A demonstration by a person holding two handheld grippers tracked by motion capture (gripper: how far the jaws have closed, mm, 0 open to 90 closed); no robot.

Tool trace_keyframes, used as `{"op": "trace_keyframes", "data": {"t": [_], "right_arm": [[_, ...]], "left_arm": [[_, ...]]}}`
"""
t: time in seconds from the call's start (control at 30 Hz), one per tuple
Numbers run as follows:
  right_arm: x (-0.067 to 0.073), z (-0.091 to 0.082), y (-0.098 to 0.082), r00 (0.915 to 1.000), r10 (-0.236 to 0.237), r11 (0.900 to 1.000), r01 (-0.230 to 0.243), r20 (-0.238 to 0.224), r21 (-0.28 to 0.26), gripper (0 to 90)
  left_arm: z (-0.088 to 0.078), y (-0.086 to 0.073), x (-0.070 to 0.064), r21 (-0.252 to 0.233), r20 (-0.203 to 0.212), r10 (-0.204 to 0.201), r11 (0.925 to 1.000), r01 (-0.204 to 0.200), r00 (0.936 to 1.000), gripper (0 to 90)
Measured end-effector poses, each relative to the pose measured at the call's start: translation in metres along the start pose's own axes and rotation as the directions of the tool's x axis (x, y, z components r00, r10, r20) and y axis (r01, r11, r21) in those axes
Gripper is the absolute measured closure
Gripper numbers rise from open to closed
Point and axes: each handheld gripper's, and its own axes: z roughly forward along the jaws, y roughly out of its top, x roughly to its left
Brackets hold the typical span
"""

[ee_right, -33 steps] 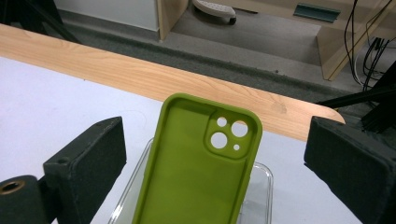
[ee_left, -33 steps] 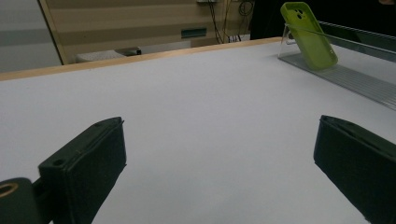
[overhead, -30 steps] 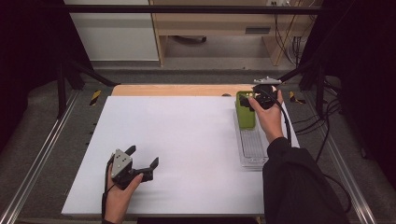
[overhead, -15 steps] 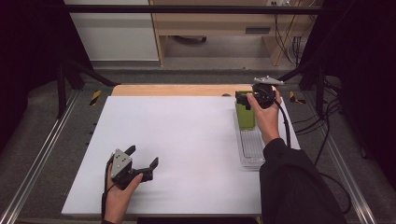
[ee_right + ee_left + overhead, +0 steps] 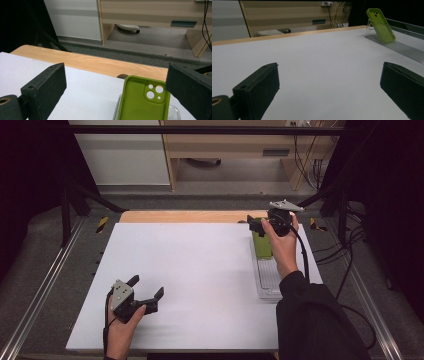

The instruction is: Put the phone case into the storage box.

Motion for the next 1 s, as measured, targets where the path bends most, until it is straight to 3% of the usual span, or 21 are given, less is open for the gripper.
{"op": "trace_keyframes", "data": {"t": [0.27, 0.4, 1.0], "right_arm": [[0.001, -0.016, 0.001, 0.9999, 0.012, 1.0, -0.012, 0.01, -0.021, 5.1], [0.003, -0.022, 0.0, 1.0, -0.007, 1.0, 0.007, 0.007, -0.01, 5.2], [0.008, -0.042, -0.009, 0.9991, -0.038, 0.999, 0.038, -0.018, -0.008, 5.4]], "left_arm": [[-0.02, -0.006, 0.005, 0.002, -0.008, 0.013, 0.9999, -0.013, 0.9999, 1.7], [-0.029, -0.006, 0.006, -0.011, -0.01, 0.015, 0.9998, -0.015, 0.9998, 1.6], [-0.03, -0.006, 0.011, -0.017, -0.023, 0.0, 0.9998, -0.001, 0.9997, 1.6]]}}
